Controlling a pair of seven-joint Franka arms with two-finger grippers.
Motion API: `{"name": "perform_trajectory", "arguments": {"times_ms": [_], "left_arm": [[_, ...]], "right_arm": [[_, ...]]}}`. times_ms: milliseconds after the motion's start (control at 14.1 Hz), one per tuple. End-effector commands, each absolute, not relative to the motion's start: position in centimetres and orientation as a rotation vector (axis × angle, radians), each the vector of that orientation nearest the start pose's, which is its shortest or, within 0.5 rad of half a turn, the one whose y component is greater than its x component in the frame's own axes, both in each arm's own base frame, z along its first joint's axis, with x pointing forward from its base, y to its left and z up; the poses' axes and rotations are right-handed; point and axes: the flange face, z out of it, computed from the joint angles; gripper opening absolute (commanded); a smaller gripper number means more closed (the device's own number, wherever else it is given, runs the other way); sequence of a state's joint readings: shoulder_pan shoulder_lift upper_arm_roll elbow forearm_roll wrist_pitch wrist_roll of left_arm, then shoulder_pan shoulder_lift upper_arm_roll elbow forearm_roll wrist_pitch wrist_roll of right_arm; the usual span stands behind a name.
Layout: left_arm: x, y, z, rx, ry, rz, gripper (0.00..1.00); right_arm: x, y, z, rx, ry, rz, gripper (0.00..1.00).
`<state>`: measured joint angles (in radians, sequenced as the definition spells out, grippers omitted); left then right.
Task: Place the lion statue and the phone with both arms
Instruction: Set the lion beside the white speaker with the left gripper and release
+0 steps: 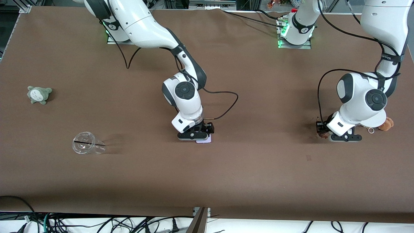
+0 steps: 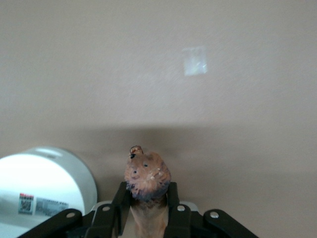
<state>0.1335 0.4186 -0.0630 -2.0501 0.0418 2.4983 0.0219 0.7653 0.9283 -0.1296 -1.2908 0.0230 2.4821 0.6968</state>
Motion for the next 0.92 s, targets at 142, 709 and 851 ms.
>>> {"name": "perform_trajectory", "arguments": {"times_ms": [142,709,851], "left_arm": [[57.4,5.9,23.6,-3.137,-0.062,-0.108,0.00],[57.6,5.0,22.8,-3.139,-0.059,-0.179,0.99],[58.7,2.7,25.5,-3.152,-0.041,-0.200,1.00]], "right_arm": [[59.1,50.3,17.7,-3.020,-0.111,-0.489,1.00],[58.3,50.5,15.7,-3.051,-0.176,-0.502,1.00],[58.3,50.4,15.5,-3.053,-0.172,-0.497,0.97]]}}
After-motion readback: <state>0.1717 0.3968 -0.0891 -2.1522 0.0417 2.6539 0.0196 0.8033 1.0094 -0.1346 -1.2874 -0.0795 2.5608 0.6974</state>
